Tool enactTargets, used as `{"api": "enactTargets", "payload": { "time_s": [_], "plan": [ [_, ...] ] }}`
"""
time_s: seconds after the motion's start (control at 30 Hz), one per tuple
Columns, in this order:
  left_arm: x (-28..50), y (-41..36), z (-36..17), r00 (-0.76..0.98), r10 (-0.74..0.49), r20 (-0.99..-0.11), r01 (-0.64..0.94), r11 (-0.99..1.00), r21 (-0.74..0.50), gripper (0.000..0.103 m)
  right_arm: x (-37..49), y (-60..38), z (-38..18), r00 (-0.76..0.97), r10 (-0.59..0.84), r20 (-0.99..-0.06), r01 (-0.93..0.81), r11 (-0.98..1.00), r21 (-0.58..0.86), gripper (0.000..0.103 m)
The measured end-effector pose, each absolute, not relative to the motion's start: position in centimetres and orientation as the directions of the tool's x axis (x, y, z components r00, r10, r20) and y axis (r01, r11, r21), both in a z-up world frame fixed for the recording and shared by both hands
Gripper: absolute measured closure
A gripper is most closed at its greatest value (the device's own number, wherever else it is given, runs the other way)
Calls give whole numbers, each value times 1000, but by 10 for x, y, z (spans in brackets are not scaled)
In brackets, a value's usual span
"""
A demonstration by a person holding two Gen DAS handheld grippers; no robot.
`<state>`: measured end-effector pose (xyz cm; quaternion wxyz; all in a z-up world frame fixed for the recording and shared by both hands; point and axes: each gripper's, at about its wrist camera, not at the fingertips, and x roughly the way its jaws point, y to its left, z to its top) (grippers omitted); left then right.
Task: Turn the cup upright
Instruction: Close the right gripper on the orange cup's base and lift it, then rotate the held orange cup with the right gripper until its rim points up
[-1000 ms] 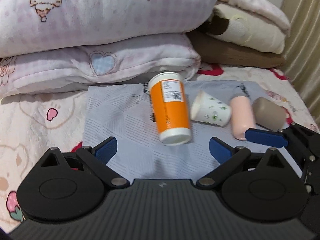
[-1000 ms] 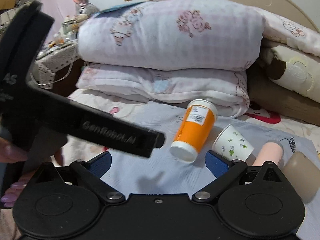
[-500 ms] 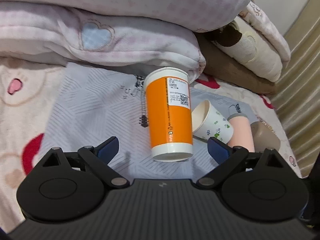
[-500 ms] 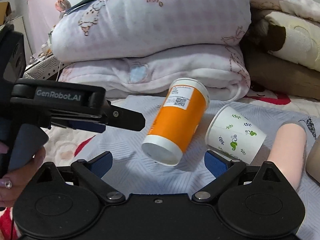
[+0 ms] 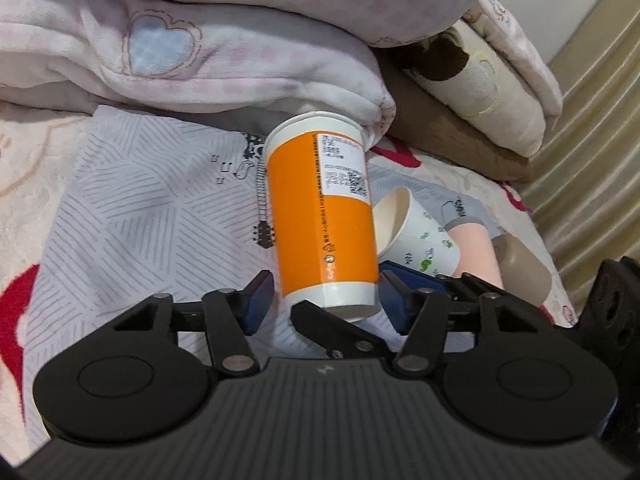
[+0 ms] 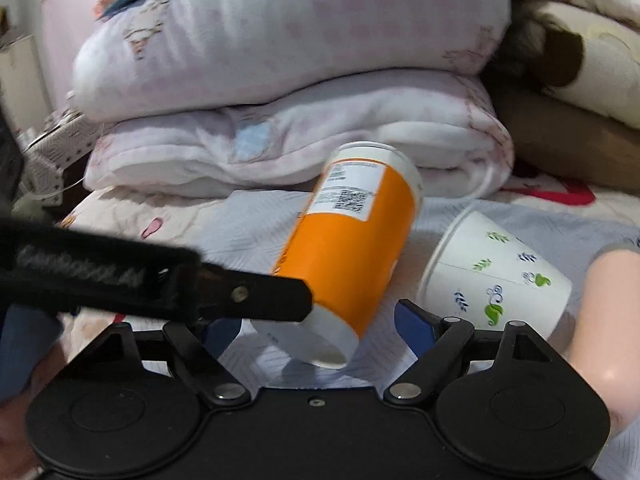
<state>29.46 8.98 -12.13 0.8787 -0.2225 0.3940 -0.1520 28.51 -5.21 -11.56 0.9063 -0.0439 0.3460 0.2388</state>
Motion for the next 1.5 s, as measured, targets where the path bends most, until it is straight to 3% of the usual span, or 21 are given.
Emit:
{"api": "enactTargets", "payload": {
  "time_s": [0.07, 0.3, 0.4, 0.63, 1.07, 1.23, 1.5],
  "plan": [
    [297, 89, -124, 634, -456, -625, 93, 847, -524, 53, 288, -54, -116, 646, 409, -644, -456, 884, 105, 17],
    [295, 89, -130, 637, -460, -618, 67, 832, -550, 54, 290, -54, -121, 661, 405, -632, -434, 893, 119, 17],
    [296, 89, -129, 630, -460, -626, 69, 836, -545, 54, 289, -54, -119, 642, 428, -636, -447, 883, 143, 27],
    [296, 84, -118, 575, -428, -697, 36, 865, -501, 54, 286, -54, -117, 613, 451, -648, -459, 872, 173, 29],
    [268, 60, -98, 404, -507, -761, 56, 844, -533, 54, 237, -74, -94, 580, 408, -705, -404, 896, 186, 31],
    [256, 57, -99, 338, -578, -743, 22, 794, -608, 54, 215, -78, -81, 567, 376, -733, -399, 904, 155, 31],
    [227, 33, -96, 227, -613, -756, 49, 783, -620, 53, 175, -90, -67, 521, 301, -799, -322, 936, 142, 33]
  ]
}}
